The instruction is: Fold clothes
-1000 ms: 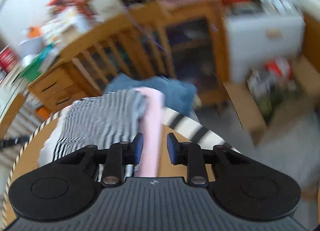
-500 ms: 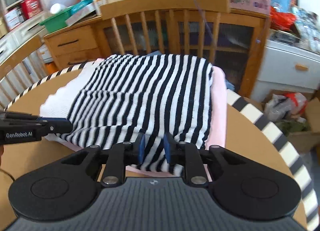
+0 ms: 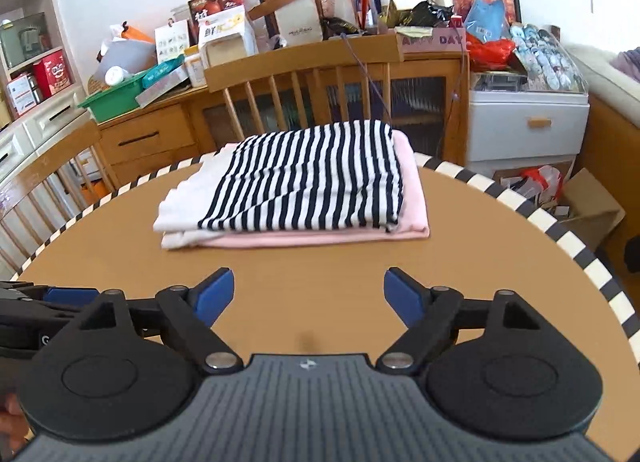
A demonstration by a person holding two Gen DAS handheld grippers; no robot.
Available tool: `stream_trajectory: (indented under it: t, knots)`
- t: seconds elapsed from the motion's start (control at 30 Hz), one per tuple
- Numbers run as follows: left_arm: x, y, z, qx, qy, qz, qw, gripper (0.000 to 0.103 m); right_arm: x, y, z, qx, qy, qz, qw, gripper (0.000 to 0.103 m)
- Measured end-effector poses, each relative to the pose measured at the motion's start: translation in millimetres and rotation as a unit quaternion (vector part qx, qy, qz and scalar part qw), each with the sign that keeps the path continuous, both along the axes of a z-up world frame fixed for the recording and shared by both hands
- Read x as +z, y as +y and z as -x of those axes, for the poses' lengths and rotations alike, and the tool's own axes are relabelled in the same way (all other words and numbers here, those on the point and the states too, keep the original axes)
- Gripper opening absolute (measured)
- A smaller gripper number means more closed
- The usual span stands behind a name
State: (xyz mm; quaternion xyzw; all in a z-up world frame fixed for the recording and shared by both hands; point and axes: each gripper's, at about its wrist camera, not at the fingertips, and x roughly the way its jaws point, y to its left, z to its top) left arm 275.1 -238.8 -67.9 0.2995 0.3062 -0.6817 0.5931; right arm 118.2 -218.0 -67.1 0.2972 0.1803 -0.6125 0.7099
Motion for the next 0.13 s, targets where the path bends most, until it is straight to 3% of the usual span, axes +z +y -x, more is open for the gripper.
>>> stream_trajectory:
  t: [0.13]
  knots:
    - [4.9, 6.2, -2.9, 0.000, 0.002, 0.019, 0.9998, 0.096, 1.0, 1.9, -2.4, 0.003, 0.006, 0.000, 1.000, 0.084]
